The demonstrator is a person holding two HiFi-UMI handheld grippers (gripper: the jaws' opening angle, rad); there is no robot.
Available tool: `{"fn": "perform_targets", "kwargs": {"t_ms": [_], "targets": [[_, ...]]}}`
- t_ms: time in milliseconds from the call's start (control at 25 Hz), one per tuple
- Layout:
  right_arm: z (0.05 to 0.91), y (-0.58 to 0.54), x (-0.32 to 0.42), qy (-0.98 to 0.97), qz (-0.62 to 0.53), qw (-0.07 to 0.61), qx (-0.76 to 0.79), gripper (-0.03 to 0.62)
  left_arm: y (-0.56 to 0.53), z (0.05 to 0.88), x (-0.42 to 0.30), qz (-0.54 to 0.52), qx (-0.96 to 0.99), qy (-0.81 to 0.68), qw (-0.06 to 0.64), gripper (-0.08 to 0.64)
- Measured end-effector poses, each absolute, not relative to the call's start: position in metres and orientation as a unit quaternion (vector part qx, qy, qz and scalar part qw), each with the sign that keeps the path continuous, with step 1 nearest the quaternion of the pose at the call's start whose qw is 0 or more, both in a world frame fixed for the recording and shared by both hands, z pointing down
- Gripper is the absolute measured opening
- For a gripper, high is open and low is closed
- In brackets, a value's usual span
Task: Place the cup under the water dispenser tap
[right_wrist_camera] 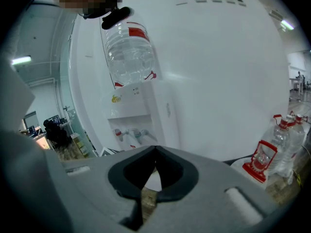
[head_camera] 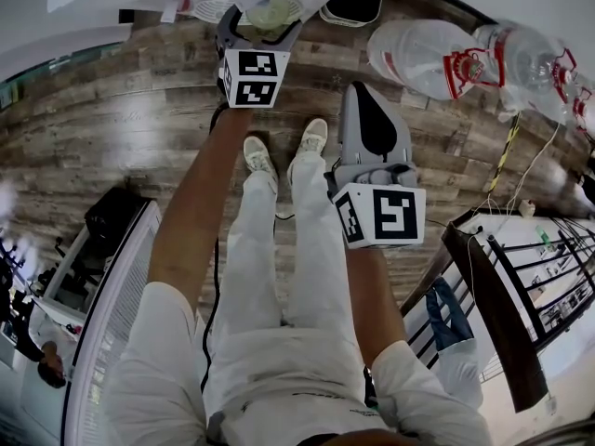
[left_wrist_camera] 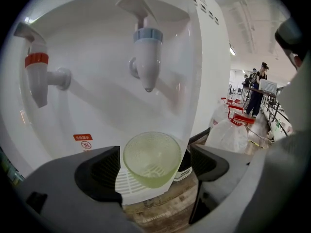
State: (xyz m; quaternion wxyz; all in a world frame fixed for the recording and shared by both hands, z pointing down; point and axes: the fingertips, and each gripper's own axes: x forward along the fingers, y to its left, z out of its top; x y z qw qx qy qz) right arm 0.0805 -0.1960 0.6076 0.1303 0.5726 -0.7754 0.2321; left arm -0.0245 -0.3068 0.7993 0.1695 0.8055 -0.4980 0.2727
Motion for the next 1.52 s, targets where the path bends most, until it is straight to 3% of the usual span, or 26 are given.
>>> {"fn": "perform_targets", "kwargs": {"t_ms": [760, 1520], "targets": [[0.528, -0.162, 0.076, -0.779, 0.208, 0.113, 0.581, -0.003, -0.251, 0.679, -0.028, 0.255, 0.804, -0.509, 0.175, 0.431], [0.389, -0.134, 0.056, -0.785, 0.184, 0.089, 0.585, -0.002, -0.19, 0.443, -0.056, 0.163, 0.8, -0.554, 0.159, 0.245]]}}
